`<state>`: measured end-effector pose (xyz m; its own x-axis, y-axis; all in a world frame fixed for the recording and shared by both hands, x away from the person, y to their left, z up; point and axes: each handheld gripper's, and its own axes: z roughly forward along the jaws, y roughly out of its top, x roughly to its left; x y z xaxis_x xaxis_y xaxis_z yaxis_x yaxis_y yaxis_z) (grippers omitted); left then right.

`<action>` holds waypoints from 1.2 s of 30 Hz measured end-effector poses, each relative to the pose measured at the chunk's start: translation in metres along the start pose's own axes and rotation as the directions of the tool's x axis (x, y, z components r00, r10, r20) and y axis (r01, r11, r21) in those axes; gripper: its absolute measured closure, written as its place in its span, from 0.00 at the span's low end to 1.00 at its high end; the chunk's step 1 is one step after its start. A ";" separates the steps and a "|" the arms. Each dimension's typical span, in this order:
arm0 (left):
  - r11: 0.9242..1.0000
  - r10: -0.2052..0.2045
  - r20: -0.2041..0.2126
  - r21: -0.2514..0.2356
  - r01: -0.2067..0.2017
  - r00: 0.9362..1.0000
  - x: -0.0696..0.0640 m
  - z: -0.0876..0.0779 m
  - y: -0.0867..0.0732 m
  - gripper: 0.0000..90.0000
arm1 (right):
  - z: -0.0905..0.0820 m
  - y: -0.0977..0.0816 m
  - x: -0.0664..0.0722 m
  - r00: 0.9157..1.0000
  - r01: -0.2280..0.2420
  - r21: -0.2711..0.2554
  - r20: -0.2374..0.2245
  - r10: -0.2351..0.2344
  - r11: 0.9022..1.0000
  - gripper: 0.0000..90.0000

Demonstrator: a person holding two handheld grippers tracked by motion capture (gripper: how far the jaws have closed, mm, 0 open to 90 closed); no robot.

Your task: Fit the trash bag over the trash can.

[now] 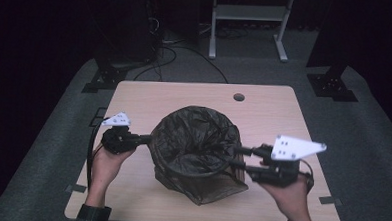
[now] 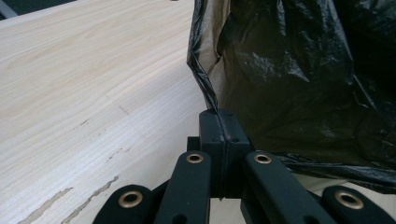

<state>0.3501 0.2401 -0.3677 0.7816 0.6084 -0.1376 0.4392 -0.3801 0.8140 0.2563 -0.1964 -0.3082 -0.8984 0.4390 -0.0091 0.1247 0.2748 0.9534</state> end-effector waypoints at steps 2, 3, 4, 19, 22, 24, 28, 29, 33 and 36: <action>1.000 0.003 0.002 0.003 -0.003 1.000 -0.001 0.000 0.000 1.00 | 0.002 0.005 -0.024 0.997 -0.053 0.002 0.058 0.053 0.999 0.61; 1.000 0.003 0.005 0.006 -0.003 1.000 -0.001 0.001 0.000 1.00 | 0.009 0.007 -0.044 0.991 -0.112 0.021 0.080 0.110 0.993 0.60; 1.000 0.003 0.005 0.006 -0.003 1.000 -0.001 0.001 0.000 1.00 | 0.009 0.007 -0.044 0.991 -0.112 0.021 0.080 0.110 0.993 0.60; 0.998 -0.007 0.002 0.069 0.007 1.000 0.001 0.014 -0.010 1.00 | 0.027 -0.009 -0.071 0.973 -0.195 0.056 0.137 0.186 0.979 1.00; 0.996 -0.010 -0.006 0.094 0.010 1.000 0.003 0.021 -0.014 1.00 | 0.027 -0.016 -0.072 0.968 -0.196 0.070 0.176 0.181 0.978 1.00; 0.994 -0.011 -0.009 0.108 0.012 1.000 0.005 0.025 -0.015 1.00 | 0.028 -0.019 -0.073 0.966 -0.203 0.075 0.180 0.187 0.976 1.00; 0.986 -0.015 -0.030 0.165 0.019 0.999 0.008 0.038 -0.023 1.00 | 0.036 -0.036 -0.077 0.959 -0.215 0.119 0.212 0.187 0.969 1.00; 0.984 -0.020 -0.029 0.177 0.025 0.999 0.010 0.041 -0.025 1.00 | 0.037 -0.039 -0.077 0.959 -0.217 0.123 0.210 0.189 0.968 1.00; 0.975 -0.023 -0.037 0.219 0.030 0.999 0.012 0.050 -0.032 1.00 | 0.041 -0.048 -0.077 0.959 -0.220 0.154 0.216 0.184 0.963 1.00; 0.967 -0.010 -0.066 0.254 0.026 0.998 0.012 0.053 -0.035 1.00 | 0.042 -0.050 -0.077 0.959 -0.214 0.170 0.226 0.173 0.962 1.00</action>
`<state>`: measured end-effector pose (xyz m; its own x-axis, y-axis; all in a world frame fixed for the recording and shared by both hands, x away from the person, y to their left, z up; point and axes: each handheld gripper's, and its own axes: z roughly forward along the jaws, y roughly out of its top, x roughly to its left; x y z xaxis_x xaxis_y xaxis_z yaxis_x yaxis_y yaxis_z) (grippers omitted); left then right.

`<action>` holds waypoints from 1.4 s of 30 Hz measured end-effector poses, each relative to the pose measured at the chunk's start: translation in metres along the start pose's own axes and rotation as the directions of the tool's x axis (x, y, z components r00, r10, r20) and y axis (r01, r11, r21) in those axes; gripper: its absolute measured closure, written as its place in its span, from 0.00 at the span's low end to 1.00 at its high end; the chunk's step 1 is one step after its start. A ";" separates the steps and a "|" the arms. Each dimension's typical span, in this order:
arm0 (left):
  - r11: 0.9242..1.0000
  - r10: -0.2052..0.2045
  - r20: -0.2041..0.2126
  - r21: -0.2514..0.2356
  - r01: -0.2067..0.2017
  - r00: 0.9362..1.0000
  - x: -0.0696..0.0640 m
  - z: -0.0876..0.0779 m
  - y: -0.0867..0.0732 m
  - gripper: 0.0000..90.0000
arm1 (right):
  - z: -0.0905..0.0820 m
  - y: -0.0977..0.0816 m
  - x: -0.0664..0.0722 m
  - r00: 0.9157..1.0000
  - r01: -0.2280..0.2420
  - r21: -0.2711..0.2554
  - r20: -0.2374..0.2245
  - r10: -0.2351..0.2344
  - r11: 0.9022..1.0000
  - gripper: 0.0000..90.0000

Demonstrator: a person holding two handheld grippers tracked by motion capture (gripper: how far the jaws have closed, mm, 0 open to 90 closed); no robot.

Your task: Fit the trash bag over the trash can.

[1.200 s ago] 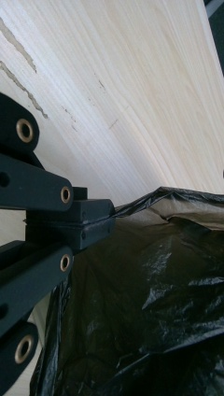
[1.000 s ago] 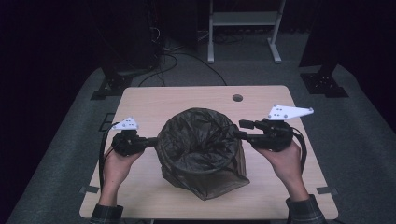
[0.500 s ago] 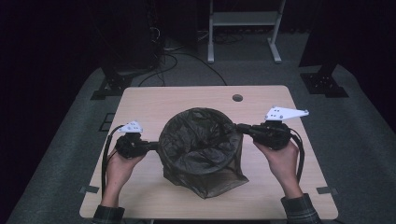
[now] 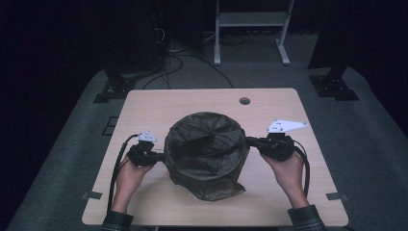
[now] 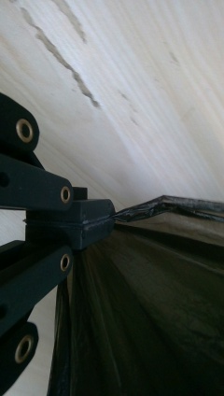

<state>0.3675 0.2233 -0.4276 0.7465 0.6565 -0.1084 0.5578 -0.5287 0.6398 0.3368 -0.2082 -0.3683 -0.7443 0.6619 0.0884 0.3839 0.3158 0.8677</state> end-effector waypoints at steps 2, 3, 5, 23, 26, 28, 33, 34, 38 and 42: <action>1.000 -0.006 0.022 -0.018 0.006 1.000 0.001 0.000 -0.001 1.00 | 0.001 -0.001 -0.001 1.000 0.001 0.004 0.002 -0.001 1.000 1.00; 0.999 -0.003 0.032 -0.044 0.004 0.999 0.001 -0.003 -0.001 1.00 | -0.001 -0.001 -0.001 1.000 0.002 -0.006 0.000 -0.002 1.000 1.00; 0.998 -0.002 0.035 -0.067 0.004 0.999 0.002 -0.007 -0.002 1.00 | -0.004 0.000 -0.001 1.000 0.007 -0.023 0.001 -0.007 1.000 0.99; 0.947 0.090 0.110 -0.317 -0.051 0.990 -0.017 -0.076 -0.013 0.40 | -0.049 -0.014 0.017 0.992 -0.027 -0.152 -0.129 0.007 0.988 0.41; 0.942 0.098 0.092 -0.331 -0.062 0.991 -0.024 -0.085 -0.019 0.24 | -0.053 -0.022 0.028 0.984 -0.015 -0.147 -0.176 -0.011 0.989 0.37; 0.937 0.100 0.077 -0.342 -0.068 0.992 -0.028 -0.092 -0.025 0.21 | -0.053 -0.027 0.037 0.979 -0.002 -0.140 -0.202 -0.027 0.990 0.36; 0.926 0.102 0.065 -0.371 -0.071 0.993 -0.032 -0.104 -0.035 0.18 | -0.050 -0.035 0.056 0.962 0.017 -0.142 -0.266 -0.055 0.990 0.37; 0.926 0.103 0.066 -0.371 -0.071 0.993 -0.032 -0.104 -0.036 0.18 | -0.045 -0.036 0.064 0.957 0.031 -0.127 -0.284 -0.066 0.991 0.37; 0.924 0.110 0.079 -0.375 -0.073 0.991 -0.034 -0.102 -0.037 0.19 | -0.036 -0.036 0.073 0.950 0.060 -0.103 -0.299 -0.088 0.993 0.55; 0.925 0.138 0.100 -0.368 -0.092 0.985 -0.039 -0.093 -0.037 0.19 | -0.030 -0.039 0.079 0.952 0.094 -0.077 -0.286 -0.113 0.993 0.84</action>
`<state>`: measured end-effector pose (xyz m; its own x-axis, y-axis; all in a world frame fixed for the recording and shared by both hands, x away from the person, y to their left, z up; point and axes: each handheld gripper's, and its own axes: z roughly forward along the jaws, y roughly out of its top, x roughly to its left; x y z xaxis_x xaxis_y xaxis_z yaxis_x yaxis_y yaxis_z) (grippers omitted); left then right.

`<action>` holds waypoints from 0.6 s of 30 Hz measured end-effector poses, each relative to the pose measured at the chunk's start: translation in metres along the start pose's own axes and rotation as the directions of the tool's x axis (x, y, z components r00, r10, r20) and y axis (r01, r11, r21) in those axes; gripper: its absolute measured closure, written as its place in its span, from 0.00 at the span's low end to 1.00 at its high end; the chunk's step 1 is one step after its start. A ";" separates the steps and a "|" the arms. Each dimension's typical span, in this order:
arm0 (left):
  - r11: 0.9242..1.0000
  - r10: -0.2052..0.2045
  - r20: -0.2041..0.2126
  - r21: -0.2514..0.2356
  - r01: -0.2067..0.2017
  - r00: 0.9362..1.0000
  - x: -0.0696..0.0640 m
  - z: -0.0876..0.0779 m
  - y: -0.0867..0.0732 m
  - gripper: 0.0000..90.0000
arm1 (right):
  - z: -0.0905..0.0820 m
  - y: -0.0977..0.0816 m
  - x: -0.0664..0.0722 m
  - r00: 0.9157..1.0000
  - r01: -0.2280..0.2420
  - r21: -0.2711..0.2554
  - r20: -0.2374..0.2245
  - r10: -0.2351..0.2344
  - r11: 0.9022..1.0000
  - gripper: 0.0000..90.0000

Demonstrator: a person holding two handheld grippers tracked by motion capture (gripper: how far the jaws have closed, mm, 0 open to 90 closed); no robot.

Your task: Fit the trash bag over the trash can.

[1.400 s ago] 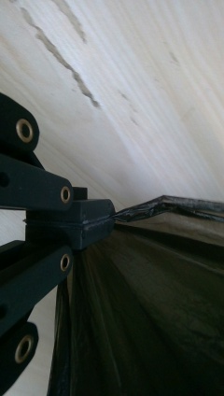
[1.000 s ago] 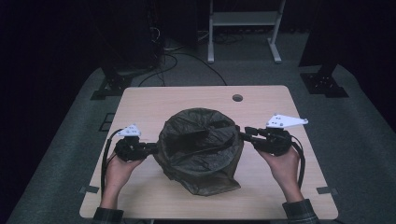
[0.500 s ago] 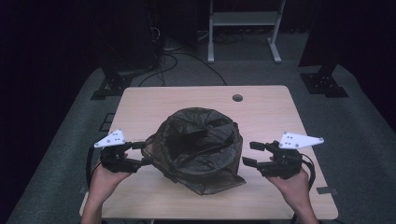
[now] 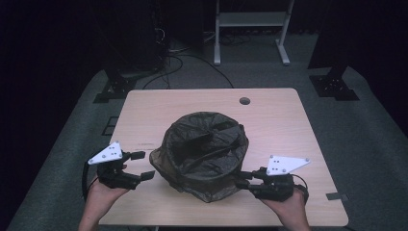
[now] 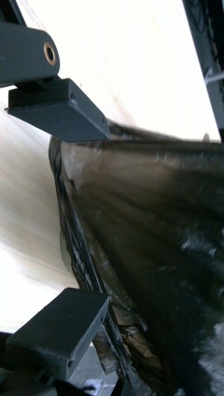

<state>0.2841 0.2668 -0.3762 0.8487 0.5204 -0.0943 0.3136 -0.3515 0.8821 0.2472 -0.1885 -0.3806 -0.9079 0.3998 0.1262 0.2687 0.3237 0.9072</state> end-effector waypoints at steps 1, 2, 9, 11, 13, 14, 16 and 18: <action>1.000 0.004 0.013 -0.004 -0.004 1.000 -0.002 0.004 0.000 0.19 | 0.000 -0.001 0.001 1.000 0.004 0.002 0.006 -0.004 1.000 0.87; 1.000 0.009 0.021 -0.002 -0.009 1.000 -0.003 0.006 0.000 0.19 | 0.001 -0.002 0.001 1.000 0.006 0.003 0.003 -0.006 1.000 0.91; 0.999 0.033 0.060 0.008 -0.033 0.998 -0.009 0.025 0.002 0.19 | -0.003 -0.003 0.002 1.000 0.017 0.001 0.012 -0.017 1.000 1.00; 0.999 0.037 0.065 0.005 -0.038 0.997 -0.007 0.029 0.005 0.19 | -0.003 -0.004 0.002 1.000 0.017 0.005 0.012 -0.017 1.000 1.00; 0.999 0.041 0.073 0.007 -0.041 0.996 -0.007 0.030 0.006 0.20 | -0.003 -0.004 0.002 1.000 0.018 0.005 0.012 -0.018 1.000 1.00; 0.998 0.054 0.073 0.012 -0.055 0.996 -0.006 0.033 0.008 0.28 | -0.004 -0.005 0.002 1.000 0.019 0.005 0.011 -0.019 1.000 1.00; 0.998 0.055 0.086 0.010 -0.056 0.995 -0.006 0.034 0.008 0.49 | -0.004 -0.005 0.002 1.000 0.019 0.004 0.011 -0.019 1.000 1.00; 0.998 0.065 0.129 0.019 -0.068 0.990 -0.005 0.037 0.009 0.64 | -0.003 -0.005 0.003 1.000 0.019 0.007 0.010 -0.019 1.000 1.00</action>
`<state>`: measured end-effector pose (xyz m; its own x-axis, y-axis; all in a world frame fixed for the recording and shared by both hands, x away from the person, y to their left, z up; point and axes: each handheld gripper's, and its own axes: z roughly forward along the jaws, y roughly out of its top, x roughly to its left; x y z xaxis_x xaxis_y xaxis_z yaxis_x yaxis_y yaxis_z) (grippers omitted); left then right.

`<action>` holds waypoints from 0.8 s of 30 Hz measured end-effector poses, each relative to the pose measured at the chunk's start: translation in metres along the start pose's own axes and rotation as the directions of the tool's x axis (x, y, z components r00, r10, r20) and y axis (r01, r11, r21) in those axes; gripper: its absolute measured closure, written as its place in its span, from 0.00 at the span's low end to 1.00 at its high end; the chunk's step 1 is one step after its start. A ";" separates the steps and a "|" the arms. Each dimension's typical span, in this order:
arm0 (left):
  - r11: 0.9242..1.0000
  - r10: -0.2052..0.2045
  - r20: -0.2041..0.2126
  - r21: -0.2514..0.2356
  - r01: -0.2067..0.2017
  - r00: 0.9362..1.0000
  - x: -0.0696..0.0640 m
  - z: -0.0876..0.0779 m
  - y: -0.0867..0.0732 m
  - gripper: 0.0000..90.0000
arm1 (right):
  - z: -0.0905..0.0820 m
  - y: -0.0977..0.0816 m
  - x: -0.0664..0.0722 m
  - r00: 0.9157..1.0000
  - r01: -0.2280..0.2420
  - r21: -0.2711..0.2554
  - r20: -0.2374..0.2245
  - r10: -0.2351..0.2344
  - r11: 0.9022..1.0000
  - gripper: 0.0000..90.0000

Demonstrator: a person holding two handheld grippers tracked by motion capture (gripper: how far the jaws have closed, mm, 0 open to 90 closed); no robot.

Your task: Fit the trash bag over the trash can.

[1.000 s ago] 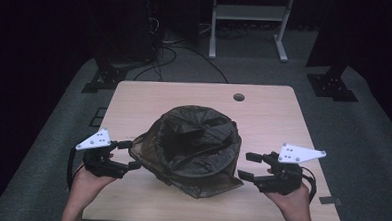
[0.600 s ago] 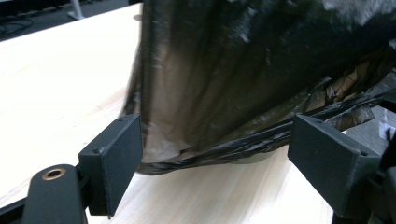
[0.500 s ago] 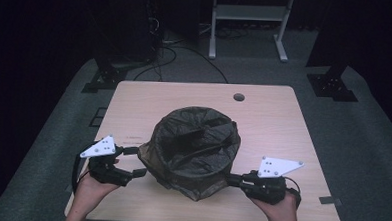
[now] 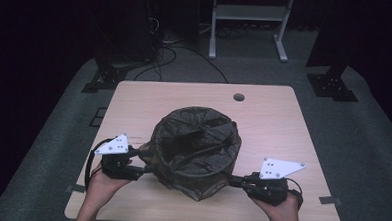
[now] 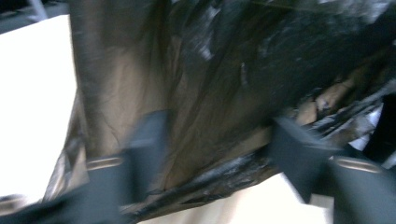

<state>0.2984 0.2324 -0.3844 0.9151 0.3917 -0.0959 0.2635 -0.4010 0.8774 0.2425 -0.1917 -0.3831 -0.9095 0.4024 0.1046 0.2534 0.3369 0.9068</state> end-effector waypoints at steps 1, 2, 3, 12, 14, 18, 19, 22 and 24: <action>1.000 -0.006 0.018 0.010 0.006 1.000 0.000 0.001 0.000 0.74 | 0.000 0.000 0.000 1.000 0.001 0.003 0.002 -0.001 1.000 1.00; 1.000 -0.008 0.039 0.022 0.007 0.999 0.001 0.003 0.000 0.96 | 0.002 -0.001 0.000 1.000 0.001 0.015 0.000 -0.001 1.000 1.00; 0.999 -0.012 0.056 0.048 0.009 0.998 0.000 0.005 -0.002 1.00 | 0.002 -0.002 0.000 1.000 0.004 0.024 0.003 -0.004 1.000 1.00; 0.990 -0.049 0.045 0.135 0.043 0.998 0.006 0.011 -0.019 1.00 | 0.012 -0.027 -0.008 0.999 -0.028 0.158 0.047 0.021 0.987 1.00; 0.991 -0.047 0.039 0.124 0.041 0.998 0.006 0.009 -0.021 0.99 | 0.013 -0.030 -0.010 0.998 -0.041 0.172 0.056 0.032 0.984 1.00; 0.997 -0.044 0.011 0.071 0.043 0.999 0.005 -0.002 -0.018 0.73 | 0.005 -0.023 -0.011 0.997 -0.042 0.138 0.062 0.034 0.990 0.73; 0.997 -0.043 0.001 0.058 0.043 0.999 0.004 -0.007 -0.018 0.58 | -0.003 -0.014 -0.012 0.996 -0.038 0.098 0.084 0.030 0.995 0.58; 0.998 -0.054 -0.015 0.041 0.055 0.998 0.002 -0.016 -0.021 0.39 | -0.013 -0.005 -0.017 0.993 -0.051 0.068 0.109 0.044 0.996 0.44; 0.998 -0.055 -0.019 0.043 0.055 0.998 0.002 -0.019 -0.022 0.36 | -0.016 -0.003 -0.019 0.992 -0.055 0.060 0.114 0.048 0.997 0.40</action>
<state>0.2883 0.2573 -0.3952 0.8933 0.4289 -0.1344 0.3267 -0.4140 0.8496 0.2533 -0.2138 -0.3816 -0.8529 0.5122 0.1005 0.3221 0.3649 0.8735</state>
